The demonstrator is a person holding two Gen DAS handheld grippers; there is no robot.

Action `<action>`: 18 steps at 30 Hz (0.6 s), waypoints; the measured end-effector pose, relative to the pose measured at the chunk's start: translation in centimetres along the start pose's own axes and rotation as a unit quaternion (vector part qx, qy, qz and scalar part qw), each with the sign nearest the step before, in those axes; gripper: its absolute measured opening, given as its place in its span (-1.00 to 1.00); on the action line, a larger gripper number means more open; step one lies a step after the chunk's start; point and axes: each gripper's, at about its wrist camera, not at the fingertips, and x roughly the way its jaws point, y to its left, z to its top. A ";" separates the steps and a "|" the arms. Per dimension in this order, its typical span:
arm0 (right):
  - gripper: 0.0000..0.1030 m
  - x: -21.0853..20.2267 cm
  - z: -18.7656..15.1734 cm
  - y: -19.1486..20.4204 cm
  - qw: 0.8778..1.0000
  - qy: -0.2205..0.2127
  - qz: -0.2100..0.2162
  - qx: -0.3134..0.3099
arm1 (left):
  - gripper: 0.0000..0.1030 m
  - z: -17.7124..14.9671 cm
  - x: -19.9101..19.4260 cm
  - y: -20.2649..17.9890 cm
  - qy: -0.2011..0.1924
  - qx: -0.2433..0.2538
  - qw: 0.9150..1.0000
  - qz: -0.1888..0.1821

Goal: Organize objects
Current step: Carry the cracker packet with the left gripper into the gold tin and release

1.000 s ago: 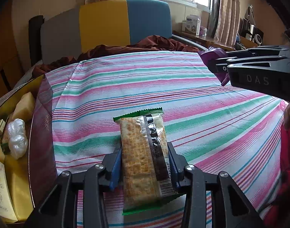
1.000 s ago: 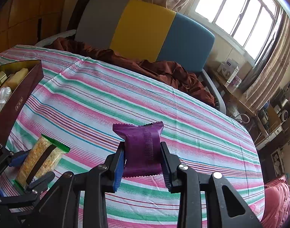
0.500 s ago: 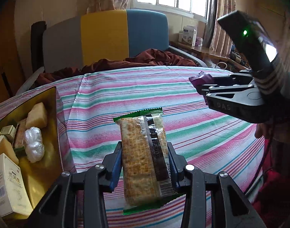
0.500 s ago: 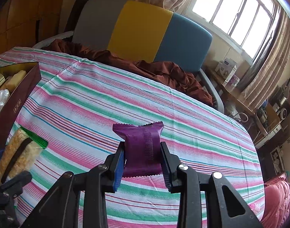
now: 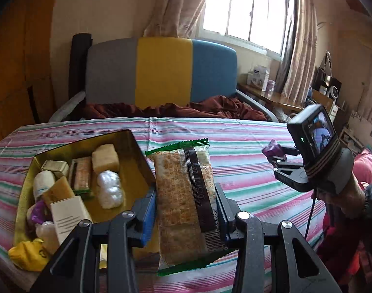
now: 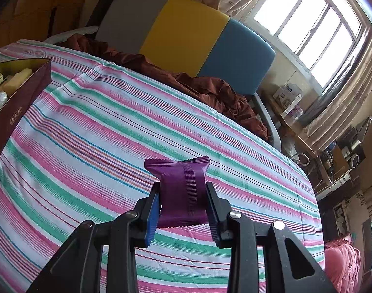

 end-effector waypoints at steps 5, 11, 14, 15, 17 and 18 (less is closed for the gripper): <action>-0.34 0.2 -0.1 0.0 1.000 0.005 -0.002 -0.001 | -0.17 0.5 -3.0 6.5 -0.014 -0.056 0.997 0.046; -0.34 0.3 -0.2 -0.5 1.000 0.011 -0.002 0.011 | -0.17 -0.3 -7.0 16.0 -0.027 -0.128 0.983 0.127; -0.34 0.3 -0.2 -0.7 1.000 0.010 -0.004 0.015 | -0.17 -1.5 -8.1 19.8 -0.023 -0.167 0.974 0.150; -0.34 0.3 -0.2 -0.8 1.000 0.010 -0.004 0.017 | -0.17 -1.8 -8.2 20.7 -0.019 -0.177 0.972 0.150; -0.34 0.4 -0.2 -0.9 1.000 0.014 -0.005 0.020 | -0.17 -2.5 -7.7 21.9 -0.010 -0.196 0.970 0.146; -0.34 0.5 -0.2 -1.0 1.000 0.016 -0.005 0.022 | -0.17 -2.8 -7.2 22.0 -0.002 -0.198 0.970 0.141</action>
